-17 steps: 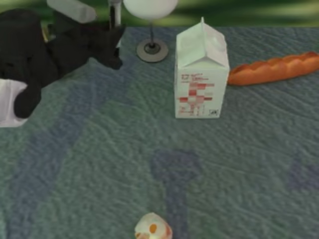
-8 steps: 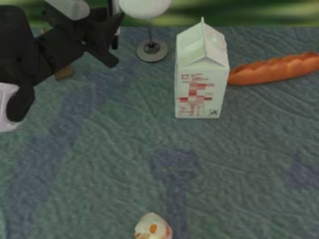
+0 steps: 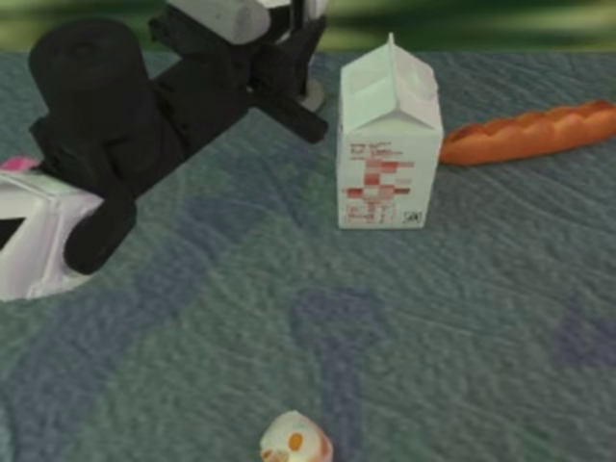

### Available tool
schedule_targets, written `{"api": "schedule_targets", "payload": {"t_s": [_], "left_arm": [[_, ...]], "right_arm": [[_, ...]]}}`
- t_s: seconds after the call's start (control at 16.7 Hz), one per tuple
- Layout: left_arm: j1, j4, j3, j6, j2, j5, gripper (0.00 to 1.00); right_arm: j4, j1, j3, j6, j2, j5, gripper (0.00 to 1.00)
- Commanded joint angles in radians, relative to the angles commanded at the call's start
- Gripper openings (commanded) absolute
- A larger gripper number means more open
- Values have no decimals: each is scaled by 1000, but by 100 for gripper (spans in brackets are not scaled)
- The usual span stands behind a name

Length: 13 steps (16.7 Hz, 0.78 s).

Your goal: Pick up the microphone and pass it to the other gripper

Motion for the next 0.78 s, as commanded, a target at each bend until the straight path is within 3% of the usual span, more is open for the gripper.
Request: {"api": "schedule_targets", "payload": {"t_s": [0.12, 0.24, 0.78], "left_arm": [[-77, -15, -10, -2, -43, -82, 0], [-122, -24, -16, -3, -73, -127, 0], [-128, -25, -17, -3, -78, -134, 0]], "right_arm": [[0, 0, 0, 0, 0, 0, 100], [0, 0, 0, 0, 0, 0, 100], [0, 0, 0, 0, 0, 0, 100]]}}
